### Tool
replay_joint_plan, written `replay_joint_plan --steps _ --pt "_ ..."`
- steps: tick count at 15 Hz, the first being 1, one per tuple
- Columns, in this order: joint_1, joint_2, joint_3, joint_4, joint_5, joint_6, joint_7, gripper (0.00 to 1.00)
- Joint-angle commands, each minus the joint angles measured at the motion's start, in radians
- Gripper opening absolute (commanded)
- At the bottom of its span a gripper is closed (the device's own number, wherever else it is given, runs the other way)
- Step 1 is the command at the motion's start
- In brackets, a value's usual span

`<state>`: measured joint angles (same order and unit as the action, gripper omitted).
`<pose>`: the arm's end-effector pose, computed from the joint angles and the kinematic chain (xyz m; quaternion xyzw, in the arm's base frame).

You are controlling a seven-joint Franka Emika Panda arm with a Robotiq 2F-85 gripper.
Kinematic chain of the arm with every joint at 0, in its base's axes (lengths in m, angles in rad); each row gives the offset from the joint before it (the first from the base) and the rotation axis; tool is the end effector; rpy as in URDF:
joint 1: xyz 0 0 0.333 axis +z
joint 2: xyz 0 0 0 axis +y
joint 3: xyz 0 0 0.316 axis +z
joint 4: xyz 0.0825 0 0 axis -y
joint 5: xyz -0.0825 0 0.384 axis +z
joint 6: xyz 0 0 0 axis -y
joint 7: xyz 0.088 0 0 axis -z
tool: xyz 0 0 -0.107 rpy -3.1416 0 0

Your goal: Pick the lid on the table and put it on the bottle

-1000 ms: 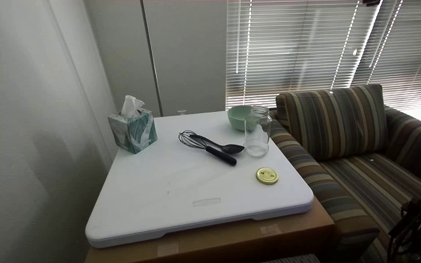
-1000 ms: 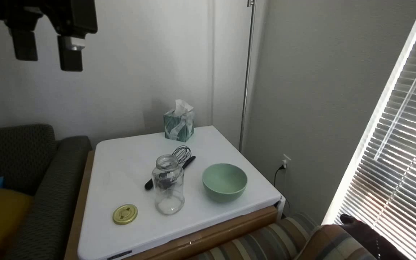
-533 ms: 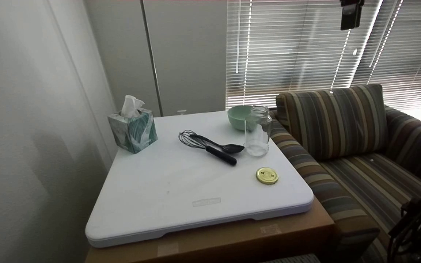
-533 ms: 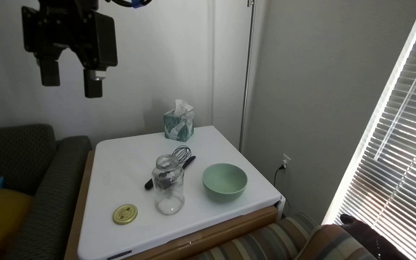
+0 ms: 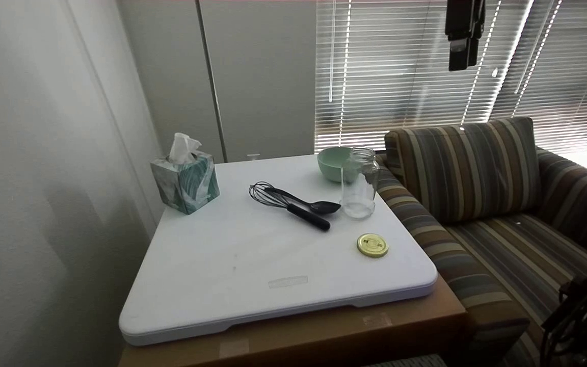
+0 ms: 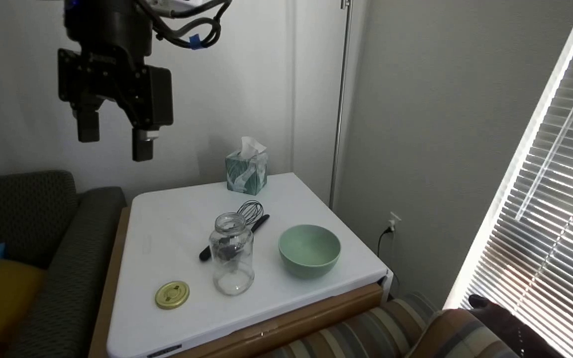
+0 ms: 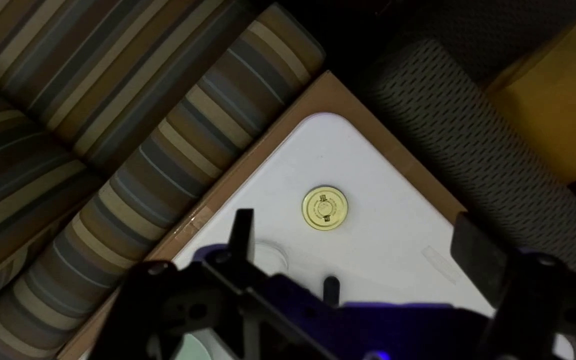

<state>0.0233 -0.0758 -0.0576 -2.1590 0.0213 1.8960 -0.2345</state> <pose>0.4998 -0.0159 0.4164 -0.9910 -0.0955 0.0911 0.0243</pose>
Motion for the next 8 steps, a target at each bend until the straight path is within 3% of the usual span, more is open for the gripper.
replay_joint_plan --steps 1,5,8 --pt "-0.013 0.047 0.009 -0.006 0.068 0.043 -0.011 1.00" --pt "-0.012 0.102 0.019 -0.017 0.089 0.094 0.058 1.00" --pt "-0.004 0.136 0.033 -0.050 0.057 0.215 0.156 1.00"
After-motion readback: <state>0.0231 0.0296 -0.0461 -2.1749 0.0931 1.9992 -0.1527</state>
